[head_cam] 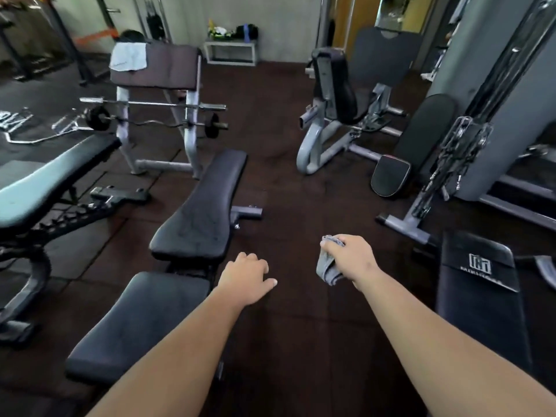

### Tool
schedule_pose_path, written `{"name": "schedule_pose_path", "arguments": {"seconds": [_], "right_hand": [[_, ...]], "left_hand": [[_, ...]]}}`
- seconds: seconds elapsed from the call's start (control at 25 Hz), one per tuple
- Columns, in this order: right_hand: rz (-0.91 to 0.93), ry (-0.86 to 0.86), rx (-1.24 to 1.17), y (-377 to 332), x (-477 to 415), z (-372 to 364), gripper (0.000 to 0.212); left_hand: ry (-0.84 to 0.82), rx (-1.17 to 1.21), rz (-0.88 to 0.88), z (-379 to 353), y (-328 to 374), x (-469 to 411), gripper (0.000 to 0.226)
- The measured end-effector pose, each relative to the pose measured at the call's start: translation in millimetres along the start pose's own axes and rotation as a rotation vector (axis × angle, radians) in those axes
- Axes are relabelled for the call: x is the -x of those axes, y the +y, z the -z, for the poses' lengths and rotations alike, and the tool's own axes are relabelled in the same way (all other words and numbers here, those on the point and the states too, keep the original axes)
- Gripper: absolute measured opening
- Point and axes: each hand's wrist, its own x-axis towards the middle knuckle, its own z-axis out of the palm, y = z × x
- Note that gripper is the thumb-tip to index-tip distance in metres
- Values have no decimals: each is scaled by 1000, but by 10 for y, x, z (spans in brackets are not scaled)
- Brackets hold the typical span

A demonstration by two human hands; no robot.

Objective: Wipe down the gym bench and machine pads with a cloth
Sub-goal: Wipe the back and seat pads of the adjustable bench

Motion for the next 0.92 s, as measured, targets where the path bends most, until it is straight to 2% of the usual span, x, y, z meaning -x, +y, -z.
{"name": "schedule_pose_path", "arguments": {"seconds": [0.28,0.48,0.6,0.72,0.8,0.84,0.92], "right_hand": [[6,85,40,-422,-1975,-85,21],[-51,158,9,-869,-3415,-193,26],[-81,155,-7,-1084,-4171,-258,29],[-67,94,30,-1278,-5139,-417,34],[-46,-15,46,-1439,-5803,-610,39],[-38,-81,53,-1550,-6128,-721,41],[-71,-181,2,-1800,-6643,-905,44]], "left_hand": [[-24,-61,-101,653,-268,-2205,50],[-63,-109,-167,1235,-588,-3772,53],[-37,-178,-276,1514,-632,-4500,62],[14,-72,-398,1707,-601,-5267,81],[34,66,-383,1797,-604,-5756,86],[42,124,-333,1840,-647,-5989,82],[81,227,-212,1932,-816,-6374,61]]}}
